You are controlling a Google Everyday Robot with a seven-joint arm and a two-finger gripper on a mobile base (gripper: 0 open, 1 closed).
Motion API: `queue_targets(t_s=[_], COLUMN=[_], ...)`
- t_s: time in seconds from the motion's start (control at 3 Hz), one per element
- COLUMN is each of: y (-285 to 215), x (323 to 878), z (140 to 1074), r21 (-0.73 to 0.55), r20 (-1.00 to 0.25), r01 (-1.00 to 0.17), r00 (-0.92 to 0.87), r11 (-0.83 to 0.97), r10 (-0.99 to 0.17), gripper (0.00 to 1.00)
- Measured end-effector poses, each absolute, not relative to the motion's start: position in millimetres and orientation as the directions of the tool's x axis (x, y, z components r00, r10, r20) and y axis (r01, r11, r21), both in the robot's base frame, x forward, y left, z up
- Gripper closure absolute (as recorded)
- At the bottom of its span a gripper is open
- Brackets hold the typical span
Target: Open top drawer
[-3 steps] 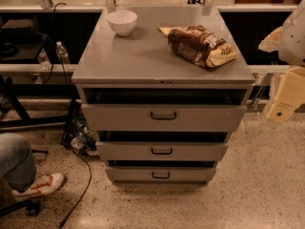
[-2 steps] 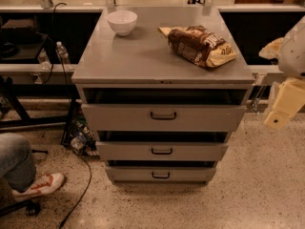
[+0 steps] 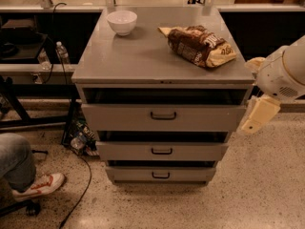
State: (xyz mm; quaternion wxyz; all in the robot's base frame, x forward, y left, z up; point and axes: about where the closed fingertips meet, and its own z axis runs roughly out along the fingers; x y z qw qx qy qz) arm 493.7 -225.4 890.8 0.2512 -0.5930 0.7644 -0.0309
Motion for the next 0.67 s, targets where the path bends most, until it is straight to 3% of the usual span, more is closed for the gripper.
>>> queue_targets(t_s=[0.67], y=[-233], x=[496], z=[860], r21=[-0.351], r20=[-0.304], r01=[-0.891], r00=[-0.184], r11=[0.290], r10=[-0.935], gripper=[0.00])
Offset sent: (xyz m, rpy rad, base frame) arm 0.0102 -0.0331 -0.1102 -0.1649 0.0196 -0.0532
